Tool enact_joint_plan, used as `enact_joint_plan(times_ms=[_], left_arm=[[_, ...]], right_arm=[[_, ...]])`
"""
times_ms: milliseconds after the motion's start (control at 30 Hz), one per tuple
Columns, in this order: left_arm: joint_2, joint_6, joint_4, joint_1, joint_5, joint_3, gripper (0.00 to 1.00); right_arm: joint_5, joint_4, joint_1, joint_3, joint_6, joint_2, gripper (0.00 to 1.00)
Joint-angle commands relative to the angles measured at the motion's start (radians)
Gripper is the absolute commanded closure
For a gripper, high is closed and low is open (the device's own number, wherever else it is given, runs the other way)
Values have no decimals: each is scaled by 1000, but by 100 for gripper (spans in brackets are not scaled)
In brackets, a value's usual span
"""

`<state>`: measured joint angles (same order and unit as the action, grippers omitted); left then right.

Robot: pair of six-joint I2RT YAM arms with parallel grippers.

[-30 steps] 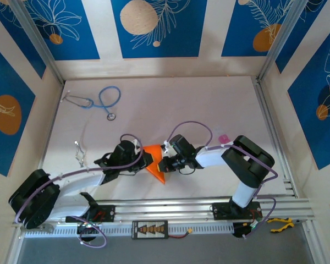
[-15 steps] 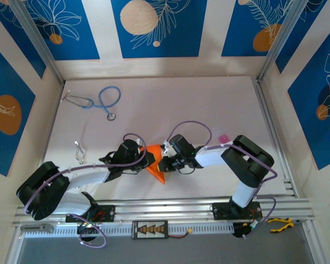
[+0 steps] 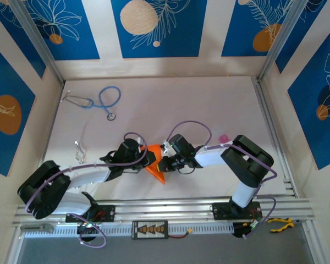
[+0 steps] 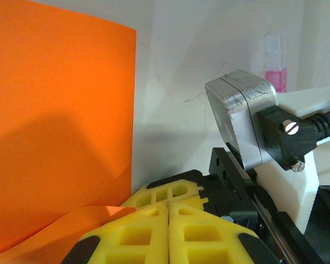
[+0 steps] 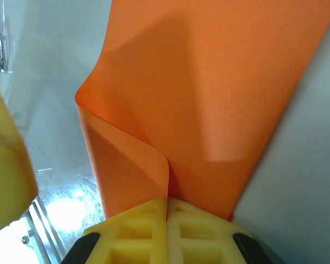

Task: Fold a paper plane with a square sheet of paper (pick it up from the middle)
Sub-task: Third fold the triangle at the center of the table.

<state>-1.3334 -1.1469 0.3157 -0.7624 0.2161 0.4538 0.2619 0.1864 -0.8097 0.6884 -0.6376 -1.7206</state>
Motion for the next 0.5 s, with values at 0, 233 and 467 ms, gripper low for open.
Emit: enact_joint_plan(times_ms=[0,233,467], left_arm=[[-15,1,20,-6,3,31,93],[-11,3,18,-6,3,29,93],[-7,9,10,-7,-3,33,92]], right_arm=[[-17,-61,-9,4,5,-28,98],[-15,-65,-9,4,6,-28,99],[-13,-66,-11,8,6,-29,99]])
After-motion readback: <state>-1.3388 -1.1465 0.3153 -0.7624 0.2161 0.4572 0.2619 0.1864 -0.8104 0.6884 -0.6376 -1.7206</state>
